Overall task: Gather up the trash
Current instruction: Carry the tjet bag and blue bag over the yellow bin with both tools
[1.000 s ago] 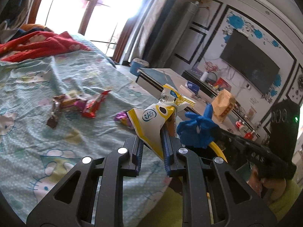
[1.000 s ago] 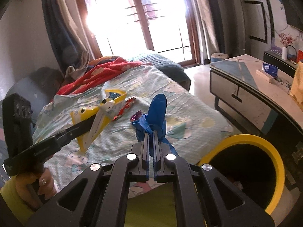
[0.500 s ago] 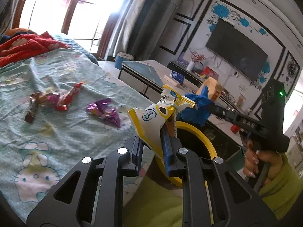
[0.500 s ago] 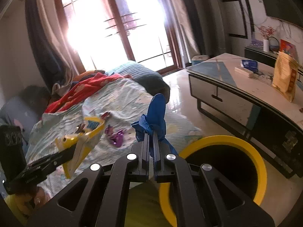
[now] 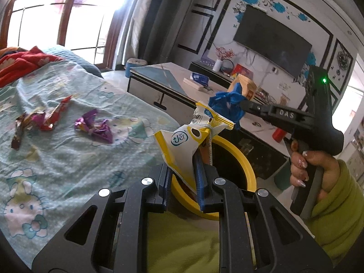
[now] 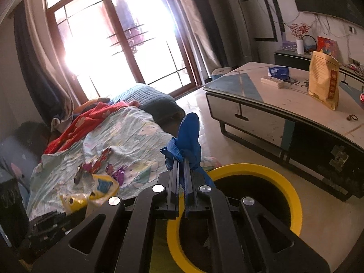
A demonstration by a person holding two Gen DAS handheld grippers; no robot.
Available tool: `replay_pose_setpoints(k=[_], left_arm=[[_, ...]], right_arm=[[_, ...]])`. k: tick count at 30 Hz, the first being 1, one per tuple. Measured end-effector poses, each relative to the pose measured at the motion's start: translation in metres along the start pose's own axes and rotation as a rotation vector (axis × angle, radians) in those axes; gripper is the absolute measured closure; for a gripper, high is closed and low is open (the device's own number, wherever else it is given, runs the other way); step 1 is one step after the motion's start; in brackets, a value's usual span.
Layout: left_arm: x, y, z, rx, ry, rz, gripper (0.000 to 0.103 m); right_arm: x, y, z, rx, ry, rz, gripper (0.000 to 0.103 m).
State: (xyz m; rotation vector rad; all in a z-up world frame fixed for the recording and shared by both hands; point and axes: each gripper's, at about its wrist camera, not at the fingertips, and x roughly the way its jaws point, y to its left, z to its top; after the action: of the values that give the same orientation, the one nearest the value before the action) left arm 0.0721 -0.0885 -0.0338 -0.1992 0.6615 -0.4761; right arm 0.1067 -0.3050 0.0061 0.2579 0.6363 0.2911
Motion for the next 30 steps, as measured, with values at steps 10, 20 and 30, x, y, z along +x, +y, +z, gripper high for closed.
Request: replay_pose_setpoints(k=[10,20,30], left_arm=[[0.029,-0.033,-0.005,0.087,0.073,-0.006,0.091],[0.064,-0.048,-0.016,0.136,0.165,0.009,0.090],[0.092,-0.059,-0.028,0.181,0.238,0.006,0.090]], right_arm=[[-0.005,-0.039,0.000,0.079,-0.006,-0.042,0.100],[0.002,-0.072,-0.007,0.135,0.035,-0.061,0.100],[0.021,-0.087,-0.020,0.155,0.108,-0.055,0.100]])
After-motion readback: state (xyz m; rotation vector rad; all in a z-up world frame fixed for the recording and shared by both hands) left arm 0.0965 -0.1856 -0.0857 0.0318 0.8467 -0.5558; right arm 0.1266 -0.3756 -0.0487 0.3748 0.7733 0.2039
